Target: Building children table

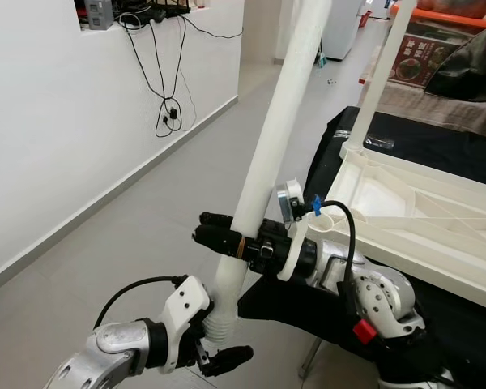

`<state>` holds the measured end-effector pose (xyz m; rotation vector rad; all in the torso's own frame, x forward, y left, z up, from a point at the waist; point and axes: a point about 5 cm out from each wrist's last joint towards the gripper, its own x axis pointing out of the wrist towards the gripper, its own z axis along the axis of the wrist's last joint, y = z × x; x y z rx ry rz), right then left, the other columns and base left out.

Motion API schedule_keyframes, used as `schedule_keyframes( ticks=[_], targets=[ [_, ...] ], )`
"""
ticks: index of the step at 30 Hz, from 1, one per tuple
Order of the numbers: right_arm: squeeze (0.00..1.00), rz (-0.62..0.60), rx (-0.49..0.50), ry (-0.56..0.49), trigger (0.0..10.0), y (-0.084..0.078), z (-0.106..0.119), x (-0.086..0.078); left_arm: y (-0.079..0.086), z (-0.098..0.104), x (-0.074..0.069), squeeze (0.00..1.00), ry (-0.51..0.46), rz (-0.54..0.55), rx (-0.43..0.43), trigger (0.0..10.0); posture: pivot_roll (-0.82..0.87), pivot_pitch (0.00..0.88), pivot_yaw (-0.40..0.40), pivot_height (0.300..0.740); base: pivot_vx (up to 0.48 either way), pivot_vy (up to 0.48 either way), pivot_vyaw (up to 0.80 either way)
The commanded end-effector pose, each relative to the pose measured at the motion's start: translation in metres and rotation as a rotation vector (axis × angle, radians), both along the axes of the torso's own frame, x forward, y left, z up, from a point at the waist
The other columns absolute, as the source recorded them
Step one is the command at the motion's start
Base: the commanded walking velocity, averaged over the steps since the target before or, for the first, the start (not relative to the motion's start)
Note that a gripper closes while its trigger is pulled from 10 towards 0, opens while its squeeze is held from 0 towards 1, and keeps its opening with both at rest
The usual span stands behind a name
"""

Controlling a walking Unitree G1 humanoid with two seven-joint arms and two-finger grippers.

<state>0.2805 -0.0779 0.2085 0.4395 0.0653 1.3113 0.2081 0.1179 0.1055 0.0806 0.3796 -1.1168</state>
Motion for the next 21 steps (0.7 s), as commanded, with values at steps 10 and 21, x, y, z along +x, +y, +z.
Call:
schedule_keyframes(
  ticks=[10, 21],
  targets=[
    [0.0, -0.616, -0.04, -0.069, 0.0, -0.05, 0.007, 0.05, 0.015, -0.005, 0.001, 0.0, -0.095, 0.278, 0.03, 10.0, 0.09, 0.009, -0.065, 0.74, 0.0, 0.0, 0.0],
    [0.0, -1.214, -0.146, -0.207, 10.0, -0.081, 0.016, 0.051, 0.008, 0.015, 0.015, 0.0, -0.265, 0.631, -0.02, 10.0, 0.11, 0.0, -0.067, 0.74, 0.0, 0.0, 0.0]
  ],
)
